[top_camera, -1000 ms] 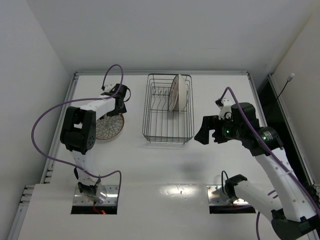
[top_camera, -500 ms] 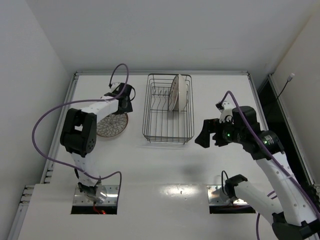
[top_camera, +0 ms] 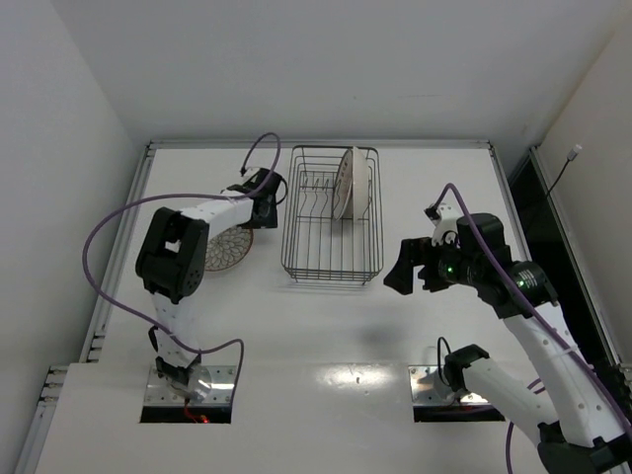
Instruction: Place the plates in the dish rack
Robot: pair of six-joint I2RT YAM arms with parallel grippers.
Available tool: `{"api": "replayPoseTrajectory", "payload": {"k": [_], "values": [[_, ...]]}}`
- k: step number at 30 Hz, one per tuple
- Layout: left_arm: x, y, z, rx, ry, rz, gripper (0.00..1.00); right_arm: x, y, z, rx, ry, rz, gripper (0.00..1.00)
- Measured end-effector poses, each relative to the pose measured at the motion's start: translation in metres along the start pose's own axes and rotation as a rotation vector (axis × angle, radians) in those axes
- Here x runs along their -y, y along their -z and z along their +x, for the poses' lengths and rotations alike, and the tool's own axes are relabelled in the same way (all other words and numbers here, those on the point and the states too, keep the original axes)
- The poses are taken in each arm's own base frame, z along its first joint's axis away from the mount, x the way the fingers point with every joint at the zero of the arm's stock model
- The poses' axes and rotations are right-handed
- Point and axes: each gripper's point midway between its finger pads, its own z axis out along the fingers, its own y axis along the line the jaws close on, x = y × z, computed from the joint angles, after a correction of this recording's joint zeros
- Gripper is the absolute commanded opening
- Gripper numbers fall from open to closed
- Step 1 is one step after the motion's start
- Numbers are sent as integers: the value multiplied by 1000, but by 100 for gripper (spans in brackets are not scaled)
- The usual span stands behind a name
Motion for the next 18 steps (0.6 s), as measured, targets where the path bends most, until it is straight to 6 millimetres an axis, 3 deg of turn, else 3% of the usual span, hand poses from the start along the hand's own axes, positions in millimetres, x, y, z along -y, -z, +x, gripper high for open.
{"api": "replayPoseTrajectory", "payload": {"k": [4, 9, 14, 17, 18], "values": [[-1, -20, 24, -71, -57, -51, 99, 0, -1, 1, -1, -1, -1, 100], [-1, -23, 20, -67, -73, -67, 97, 1, -1, 1, -4, -1, 1, 100], [-1, -28, 17, -61, -79, -85, 70, 1, -1, 2, -13, -4, 5, 100], [0, -30, 16, -57, -93, -93, 60, 2, -1, 1, -14, -1, 11, 100], [0, -31, 16, -56, -98, -95, 51, 2, 0, 0, -12, 1, 14, 100]]}}
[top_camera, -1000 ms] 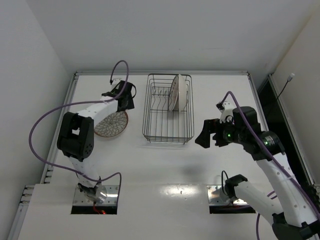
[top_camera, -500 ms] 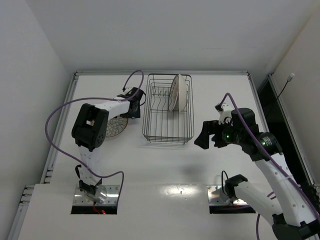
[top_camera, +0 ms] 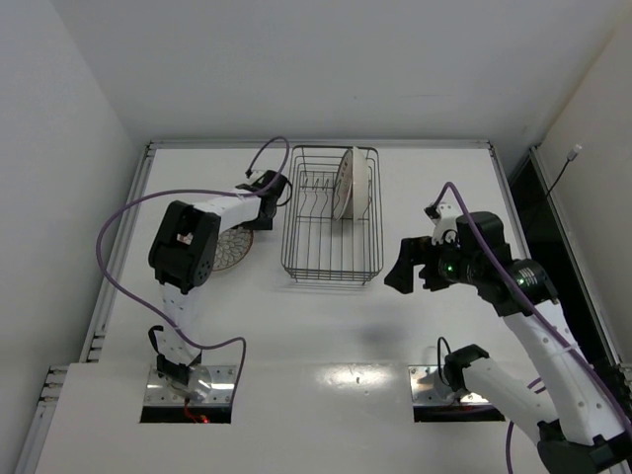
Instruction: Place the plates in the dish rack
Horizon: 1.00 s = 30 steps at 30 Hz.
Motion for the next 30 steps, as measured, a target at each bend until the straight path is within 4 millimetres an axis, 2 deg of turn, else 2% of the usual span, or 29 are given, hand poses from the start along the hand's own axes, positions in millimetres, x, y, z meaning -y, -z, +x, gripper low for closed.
{"api": "replayPoseTrajectory", "payload": {"k": [1, 2, 5, 7, 10, 16, 19, 22, 24, 27, 30], "values": [[0, -1, 0, 2, 0, -2, 45, 0, 0, -1, 2, 2, 0, 100], [0, -1, 1, 0, -8, -4, 34, 0, 1, -1, 2, 4, 1, 100], [-2, -5, 6, -9, -23, -19, 13, 0, 4, -2, 3, 10, 10, 100], [-11, -5, 10, -14, -67, -72, 0, 1, 5, -3, 4, 14, 18, 100], [-29, -4, 10, -13, -123, -148, 0, 2, 7, -3, 4, 15, 27, 100], [-30, -3, 9, -14, -127, -144, 0, 5, 8, -1, -1, 15, 44, 100], [-34, 8, 5, -1, -100, -128, 0, 6, 8, -2, -1, 15, 47, 100], [-41, 29, -8, 36, -31, -82, 0, 7, 8, -2, 1, 17, 55, 100], [-41, 52, -22, 75, 43, -7, 0, 11, 8, -2, 2, 16, 74, 100], [-44, 98, -51, 183, 163, 136, 0, 24, 8, 2, 10, 15, 141, 100], [-61, 153, -81, 327, 268, 250, 0, 30, 10, 11, 27, 6, 167, 100]]}}
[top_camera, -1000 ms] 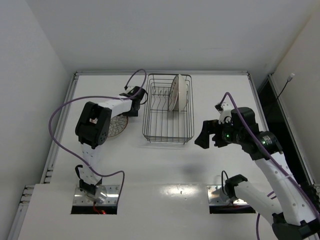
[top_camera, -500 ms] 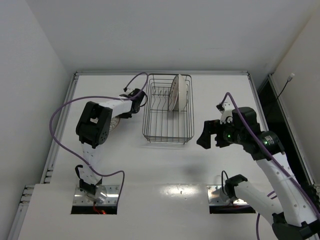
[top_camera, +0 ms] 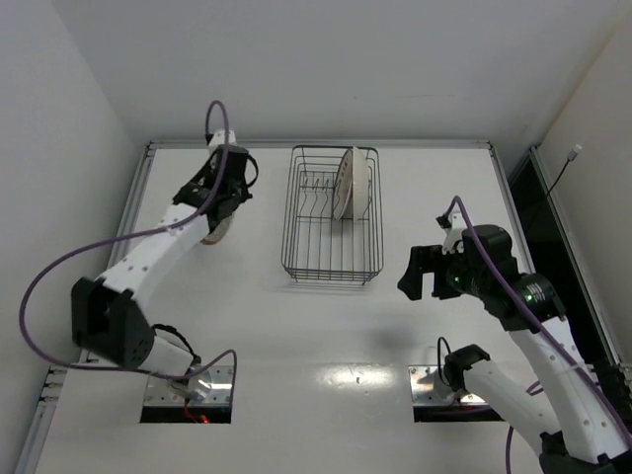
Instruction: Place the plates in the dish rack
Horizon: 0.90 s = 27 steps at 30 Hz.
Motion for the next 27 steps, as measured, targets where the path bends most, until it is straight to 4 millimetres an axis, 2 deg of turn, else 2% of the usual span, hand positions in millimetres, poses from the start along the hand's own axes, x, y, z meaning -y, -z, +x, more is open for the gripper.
{"api": "replayPoseTrajectory", "payload": {"k": [3, 7, 9, 12, 15, 18, 23, 27], "values": [[-1, 51, -49, 152, 94, 110, 0, 0, 3, 6, 36, -21, -11, 100], [8, 108, -103, 307, 176, 274, 0, 1, 3, 15, 53, -60, -18, 100], [25, 127, -127, 362, 202, 389, 0, 1, -2, 19, 50, -84, -22, 100], [60, 138, -149, 384, 240, 594, 0, -1, -8, 27, 51, -111, -43, 100], [103, 130, -156, 344, 277, 818, 0, -4, -6, 28, 74, -124, -62, 100], [137, 108, -143, 248, 313, 967, 0, -7, 0, 24, 112, -126, -81, 100], [162, 75, -108, 96, 385, 1106, 0, -9, 5, 21, 135, -127, -93, 100], [172, 65, -97, 50, 456, 1192, 0, -10, 7, 20, 137, -127, -98, 100]]}}
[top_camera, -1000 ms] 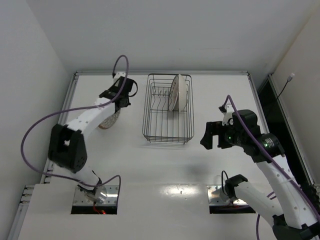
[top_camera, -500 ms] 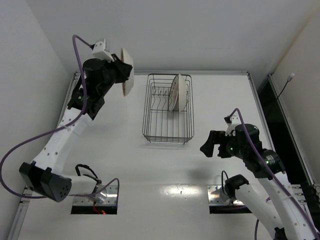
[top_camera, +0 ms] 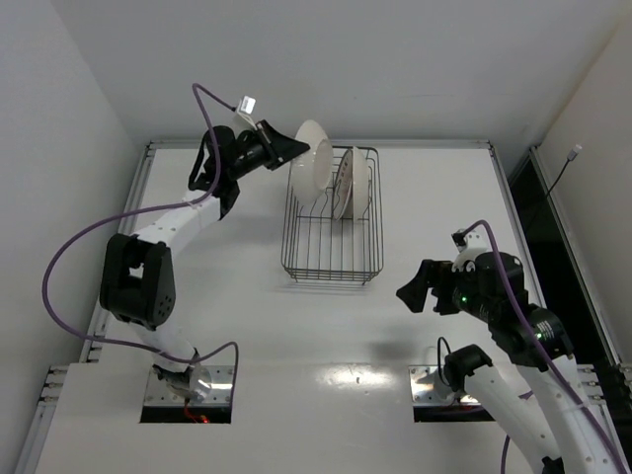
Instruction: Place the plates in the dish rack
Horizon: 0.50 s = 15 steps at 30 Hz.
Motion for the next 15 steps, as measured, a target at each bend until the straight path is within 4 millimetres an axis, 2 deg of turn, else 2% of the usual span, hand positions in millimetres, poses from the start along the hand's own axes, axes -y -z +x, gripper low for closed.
{"api": "replayPoseTrajectory", "payload": {"k": [7, 15], "values": [[6, -9, -2, 30, 66, 134, 0, -1, 0, 1, -3, 0, -6, 100], [4, -10, 1, 47, 80, 152, 0, -2, 0, 1, -8, -1, -12, 100]]}}
